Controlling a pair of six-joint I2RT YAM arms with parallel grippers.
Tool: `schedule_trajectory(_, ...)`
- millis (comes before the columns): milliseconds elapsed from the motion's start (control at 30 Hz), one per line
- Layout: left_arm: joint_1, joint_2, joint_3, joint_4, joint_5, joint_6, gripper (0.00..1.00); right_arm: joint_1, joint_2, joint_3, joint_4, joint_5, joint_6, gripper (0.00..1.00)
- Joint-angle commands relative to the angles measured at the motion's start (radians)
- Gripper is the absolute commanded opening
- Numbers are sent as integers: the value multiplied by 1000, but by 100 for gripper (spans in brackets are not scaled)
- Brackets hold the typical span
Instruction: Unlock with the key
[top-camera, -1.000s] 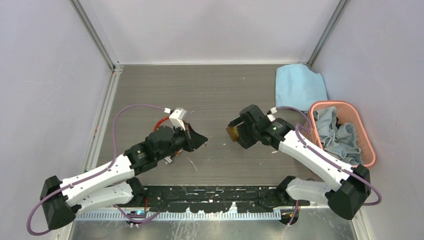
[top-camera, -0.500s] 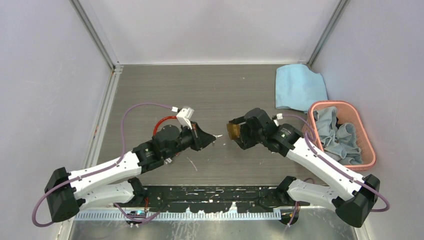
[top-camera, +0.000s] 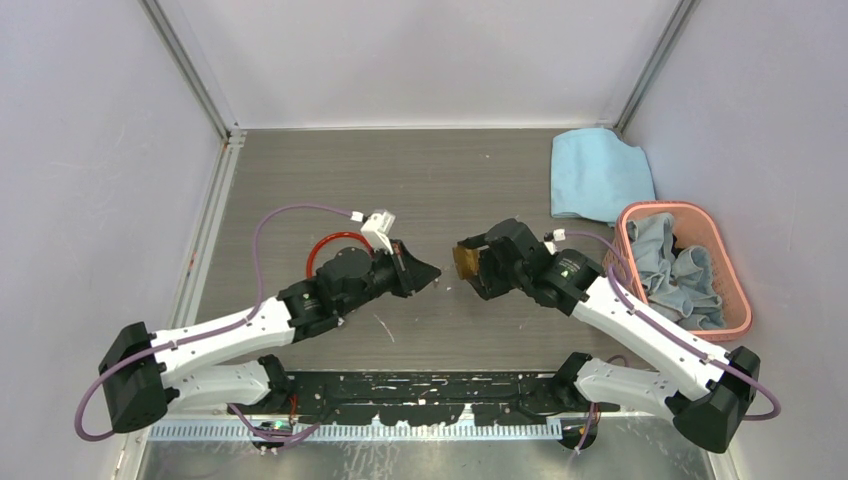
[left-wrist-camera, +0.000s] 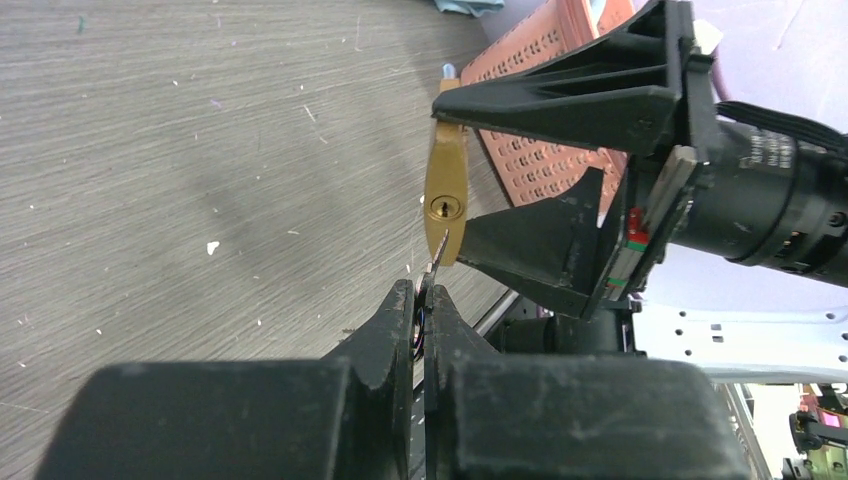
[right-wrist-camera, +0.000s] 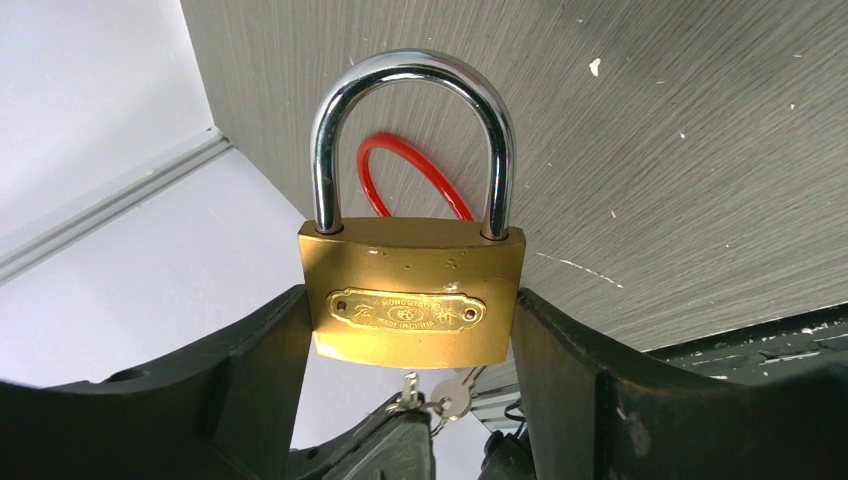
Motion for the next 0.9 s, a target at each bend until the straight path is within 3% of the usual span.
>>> schedule_trajectory(0,-11,18,50,83,-24,-23,0,11,-38,45,107,60,39,1)
schedule_trajectory(867,-24,49,63,87,-76,-28,0,24,-45,29,144,58,32,1)
